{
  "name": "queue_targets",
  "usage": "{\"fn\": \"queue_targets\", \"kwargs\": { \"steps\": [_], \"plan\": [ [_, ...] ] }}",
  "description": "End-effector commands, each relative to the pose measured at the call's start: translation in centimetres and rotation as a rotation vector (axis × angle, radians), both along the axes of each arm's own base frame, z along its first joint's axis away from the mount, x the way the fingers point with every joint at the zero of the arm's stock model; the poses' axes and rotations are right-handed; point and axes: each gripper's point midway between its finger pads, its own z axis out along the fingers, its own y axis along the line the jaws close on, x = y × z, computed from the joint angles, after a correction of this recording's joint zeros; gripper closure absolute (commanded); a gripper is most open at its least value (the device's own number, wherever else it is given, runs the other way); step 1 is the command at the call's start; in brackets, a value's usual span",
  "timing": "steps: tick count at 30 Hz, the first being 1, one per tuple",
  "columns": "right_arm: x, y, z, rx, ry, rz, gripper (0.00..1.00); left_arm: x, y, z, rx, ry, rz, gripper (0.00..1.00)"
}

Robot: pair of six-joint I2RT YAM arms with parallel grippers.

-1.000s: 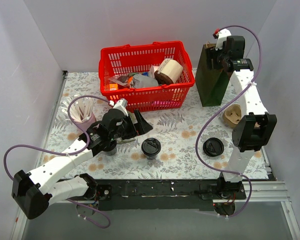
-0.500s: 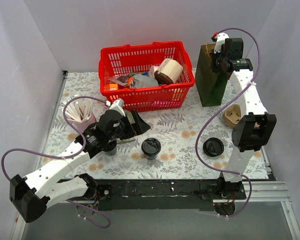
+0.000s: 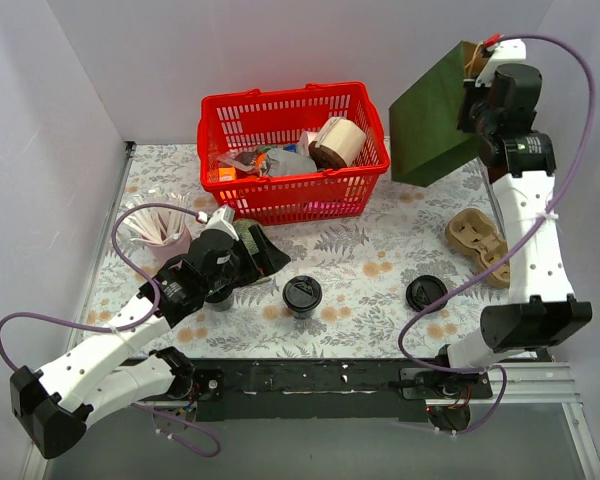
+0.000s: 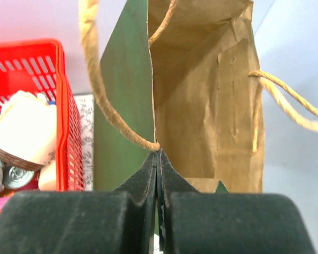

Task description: Pack the takeout coffee

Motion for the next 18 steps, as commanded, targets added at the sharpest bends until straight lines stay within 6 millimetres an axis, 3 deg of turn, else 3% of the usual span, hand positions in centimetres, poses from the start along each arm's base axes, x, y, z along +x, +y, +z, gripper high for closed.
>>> {"fn": "queue_targets", "kwargs": {
  "steps": [1, 3, 5, 6, 7, 8, 11, 13, 15, 18],
  "plan": [
    [-3.4, -0.7, 3.6, 0.008, -0.053, -0.079, 0.99, -0.3, 0.9, -0.5, 0.011, 0.010, 0.034, 0.02],
    [-5.1, -0.6, 3.5, 0.010, -0.037, -0.095, 0.99, -0.4, 0.9, -0.5, 0.009, 0.014, 0.031, 0.02],
    [-6.8, 0.2, 1.4, 0.004, 0.039, -0.112, 0.99, -0.5, 1.1, -0.5, 0.013, 0.014, 0.035, 0.02],
    [-8.1, 0.5, 1.3, 0.043, 0.044, -0.134, 0.99, -0.5, 1.2, -0.5, 0.015, 0.016, 0.038, 0.02],
    [-8.9, 1.9, 0.5, 0.046, 0.065, -0.107, 0.99, -0.5, 1.3, -0.5, 0.020, 0.016, 0.045, 0.02],
    [-9.6, 2.4, -1.4, 0.042, 0.112, -0.102, 0.99, -0.5, 1.5, -0.8, 0.030, 0.023, 0.050, 0.02],
    [-12.1, 5.3, -2.4, 0.076, 0.121, -0.038, 0.99, -0.5, 1.6, -1.0, 0.036, 0.024, 0.055, 0.02],
    [-13.9, 7.3, -4.3, 0.083, 0.170, -0.003, 0.99, -0.6, 1.6, -1.2, 0.040, 0.027, 0.048, 0.02],
    [-15.0, 8.2, -6.1, 0.076, 0.218, 0.019, 0.99, -0.7, 1.7, -1.4, 0.043, 0.032, 0.049, 0.02],
    [-16.3, 10.7, -7.4, 0.072, 0.244, 0.070, 0.99, -0.7, 1.8, -1.4, 0.046, 0.030, 0.052, 0.02]
  ]
}}
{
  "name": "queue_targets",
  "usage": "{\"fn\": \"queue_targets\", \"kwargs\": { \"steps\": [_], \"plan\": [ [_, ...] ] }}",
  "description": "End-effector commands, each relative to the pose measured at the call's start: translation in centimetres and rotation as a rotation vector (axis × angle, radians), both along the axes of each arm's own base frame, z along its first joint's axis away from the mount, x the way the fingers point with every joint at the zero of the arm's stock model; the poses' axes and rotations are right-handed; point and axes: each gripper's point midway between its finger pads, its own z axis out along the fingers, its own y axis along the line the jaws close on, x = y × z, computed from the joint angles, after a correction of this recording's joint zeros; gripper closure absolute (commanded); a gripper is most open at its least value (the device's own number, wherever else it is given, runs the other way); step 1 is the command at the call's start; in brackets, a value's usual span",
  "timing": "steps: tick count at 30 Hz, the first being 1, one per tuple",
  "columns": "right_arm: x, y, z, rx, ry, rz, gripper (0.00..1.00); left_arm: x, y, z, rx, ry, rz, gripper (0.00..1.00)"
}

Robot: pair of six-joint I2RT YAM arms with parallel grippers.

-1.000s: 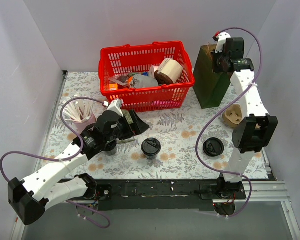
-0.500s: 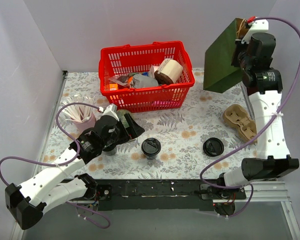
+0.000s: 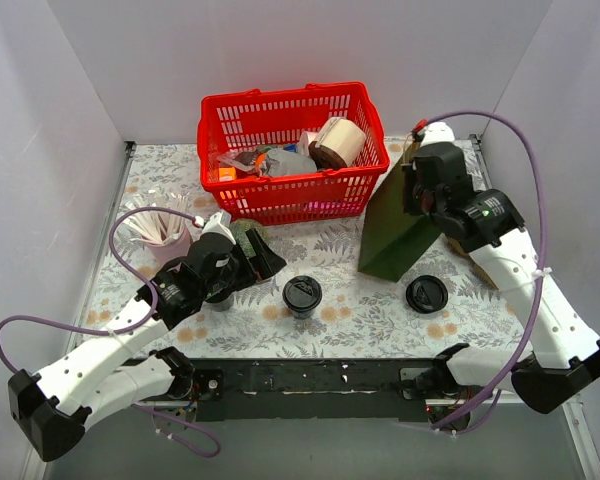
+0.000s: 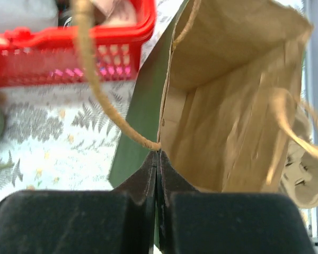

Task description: Pack the takeout coffee

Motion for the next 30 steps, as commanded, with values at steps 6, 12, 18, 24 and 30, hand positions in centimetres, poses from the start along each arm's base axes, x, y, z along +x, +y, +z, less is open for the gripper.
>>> {"fn": "queue_targets", "kwargs": {
  "steps": [6, 12, 18, 24, 30],
  "plan": [
    [-3.9, 5.7, -3.0, 0.063, 0.077, 0.121, 0.99, -0.1, 0.9, -0.5, 0.018, -0.002, 0.030, 0.02],
    [-7.4, 8.9, -5.0, 0.073, 0.147, 0.244, 0.99, -0.1, 0.9, -0.9, 0.024, 0.005, 0.030, 0.02],
    [-10.8, 12.4, -5.5, 0.164, 0.161, 0.377, 0.99, 0.0, 0.9, -0.9, 0.030, 0.000, 0.031, 0.02],
    [-12.7, 14.8, -5.2, 0.202, 0.152, 0.448, 0.99, 0.0, 1.3, -0.7, 0.041, -0.012, 0.040, 0.02],
    [-12.7, 16.0, -4.2, 0.233, 0.125, 0.448, 0.98, 0.1, 1.5, -0.5, 0.045, -0.016, 0.051, 0.02]
  ]
}}
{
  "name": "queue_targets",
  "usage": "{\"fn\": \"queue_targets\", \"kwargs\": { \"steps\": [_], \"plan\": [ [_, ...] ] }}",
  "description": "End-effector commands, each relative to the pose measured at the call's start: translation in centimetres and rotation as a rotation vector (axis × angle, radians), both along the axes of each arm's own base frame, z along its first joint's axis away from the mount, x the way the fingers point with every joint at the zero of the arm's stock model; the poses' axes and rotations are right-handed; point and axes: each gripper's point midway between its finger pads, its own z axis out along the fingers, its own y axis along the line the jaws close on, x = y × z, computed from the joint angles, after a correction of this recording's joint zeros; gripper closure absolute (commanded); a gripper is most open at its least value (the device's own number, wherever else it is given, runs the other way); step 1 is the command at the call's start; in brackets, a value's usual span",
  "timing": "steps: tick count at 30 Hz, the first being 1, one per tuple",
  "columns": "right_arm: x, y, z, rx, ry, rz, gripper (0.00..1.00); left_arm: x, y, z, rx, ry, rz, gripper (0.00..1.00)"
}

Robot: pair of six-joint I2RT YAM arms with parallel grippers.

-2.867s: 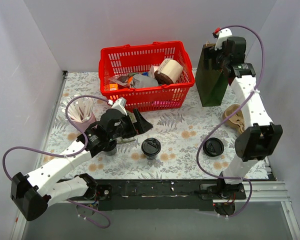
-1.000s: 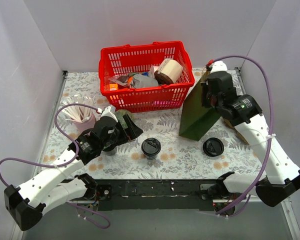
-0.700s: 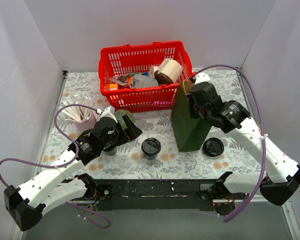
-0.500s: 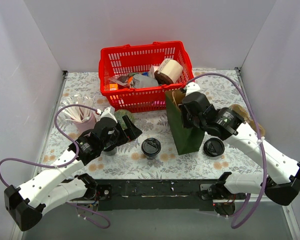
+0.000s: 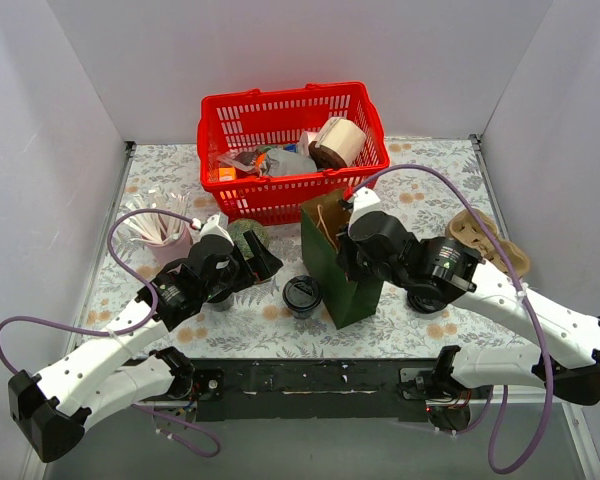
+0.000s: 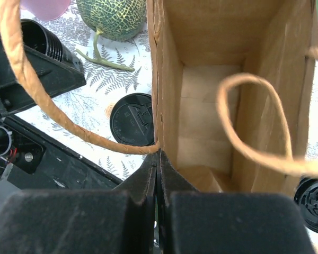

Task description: Pack the takeout coffee

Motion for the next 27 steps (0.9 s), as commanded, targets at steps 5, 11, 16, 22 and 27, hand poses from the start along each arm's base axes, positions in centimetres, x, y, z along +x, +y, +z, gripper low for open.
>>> {"fn": "queue_targets", "kwargs": {
  "steps": [5, 11, 16, 22, 27],
  "plan": [
    [0.8, 1.9, 1.8, 0.084, -0.044, -0.037, 0.78, 0.0, 0.8, 0.3, 0.017, -0.020, 0.022, 0.02],
    [1.5, -0.4, 4.2, 0.100, -0.148, -0.087, 0.54, -0.1, 0.8, 0.4, 0.013, -0.022, 0.017, 0.02],
    [1.3, -1.6, 7.7, 0.158, -0.290, -0.011, 0.16, -0.1, 0.6, 1.1, -0.008, -0.043, 0.007, 0.02],
    [1.6, -6.2, 10.3, 0.083, -0.403, -0.077, 0.05, -0.4, 0.2, 1.4, -0.027, -0.050, -0.015, 0.02],
    [4.8, -14.1, 10.8, -0.096, -0.495, -0.423, 0.04, -0.5, 0.0, 2.0, -0.041, -0.076, -0.040, 0.02]
  ]
}}
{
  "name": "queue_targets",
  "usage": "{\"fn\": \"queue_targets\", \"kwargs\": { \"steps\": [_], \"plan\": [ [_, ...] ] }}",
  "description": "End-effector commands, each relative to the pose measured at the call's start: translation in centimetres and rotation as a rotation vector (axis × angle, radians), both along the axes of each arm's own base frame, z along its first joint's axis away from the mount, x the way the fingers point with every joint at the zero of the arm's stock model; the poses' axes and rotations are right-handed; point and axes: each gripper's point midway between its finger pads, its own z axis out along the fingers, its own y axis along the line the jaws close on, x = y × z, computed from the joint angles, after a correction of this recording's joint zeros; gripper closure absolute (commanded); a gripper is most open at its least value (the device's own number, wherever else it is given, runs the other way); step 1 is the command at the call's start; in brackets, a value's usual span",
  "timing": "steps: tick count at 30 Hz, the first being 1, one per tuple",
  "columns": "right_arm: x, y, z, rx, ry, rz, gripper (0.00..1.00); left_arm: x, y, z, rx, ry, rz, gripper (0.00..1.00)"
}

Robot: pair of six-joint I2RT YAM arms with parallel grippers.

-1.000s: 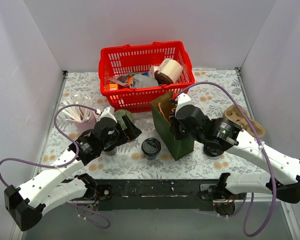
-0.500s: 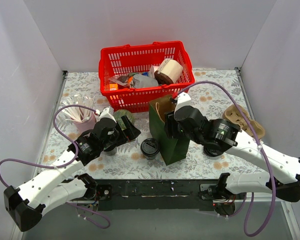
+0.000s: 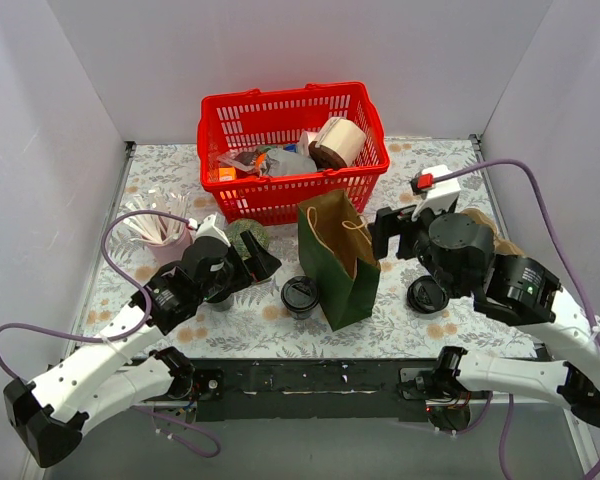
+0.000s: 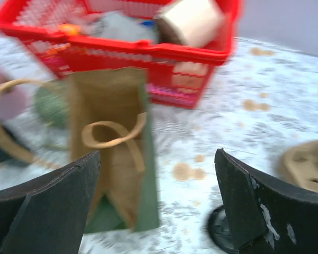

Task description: Pack the takeout coffee

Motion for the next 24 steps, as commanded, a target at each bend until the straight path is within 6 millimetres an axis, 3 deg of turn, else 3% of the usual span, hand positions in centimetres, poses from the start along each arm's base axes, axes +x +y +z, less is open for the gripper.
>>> {"fn": "queue_targets", "kwargs": {
  "steps": [1, 3, 4, 5, 6, 7, 8, 10, 11, 16, 17, 22, 24],
  "plan": [
    [2.8, -8.1, 1.0, -0.125, -0.075, -0.354, 0.04, -0.2, -0.5, 1.3, -0.030, -0.054, -0.041, 0.02],
    [4.4, -11.9, -0.1, -0.207, -0.057, -0.487, 0.04, -0.2, -0.8, 1.8, -0.040, -0.063, -0.058, 0.02],
    [5.3, -11.4, -1.4, -0.240, -0.016, -0.434, 0.03, -0.2, -0.9, 2.0, -0.045, -0.072, -0.068, 0.02],
    [6.6, -13.8, -2.8, -0.287, 0.029, -0.500, 0.03, -0.2, -1.1, 2.0, -0.046, -0.071, -0.076, 0.02],
    [7.6, -14.2, -4.1, -0.314, 0.076, -0.487, 0.02, -0.2, -1.3, 2.1, -0.048, -0.075, -0.084, 0.02],
    [9.2, -13.4, -6.8, -0.357, 0.168, -0.411, 0.02, -0.2, -1.3, 2.1, -0.043, -0.073, -0.090, 0.02],
    [10.2, -15.9, -8.3, -0.355, 0.239, -0.482, 0.02, -0.2, -1.4, 2.1, -0.041, -0.074, -0.093, 0.02],
    [12.4, -17.5, -12.0, -0.366, 0.371, -0.509, 0.04, 0.0, -1.5, 2.1, -0.038, -0.071, -0.093, 0.02],
    [13.0, -19.6, -13.0, -0.352, 0.413, -0.563, 0.05, 0.0, -1.6, 2.1, -0.041, -0.070, -0.095, 0.02],
    [17.5, -20.0, -17.8, -0.232, 0.506, -0.519, 0.12, -0.1, -2.6, 2.1, -0.068, -0.078, -0.139, 0.02],
    [17.8, -21.2, -18.6, -0.208, 0.531, -0.559, 0.14, -0.1, -2.7, 1.9, -0.064, -0.077, -0.144, 0.02],
    [19.3, -22.9, -22.8, -0.190, 0.675, -0.679, 0.25, 0.3, -3.3, 1.4, -0.055, -0.088, -0.167, 0.02],
    [19.7, -23.3, -23.4, -0.185, 0.685, -0.714, 0.31, 0.2, -3.2, 1.2, -0.053, -0.095, -0.170, 0.02]
  ]
}}
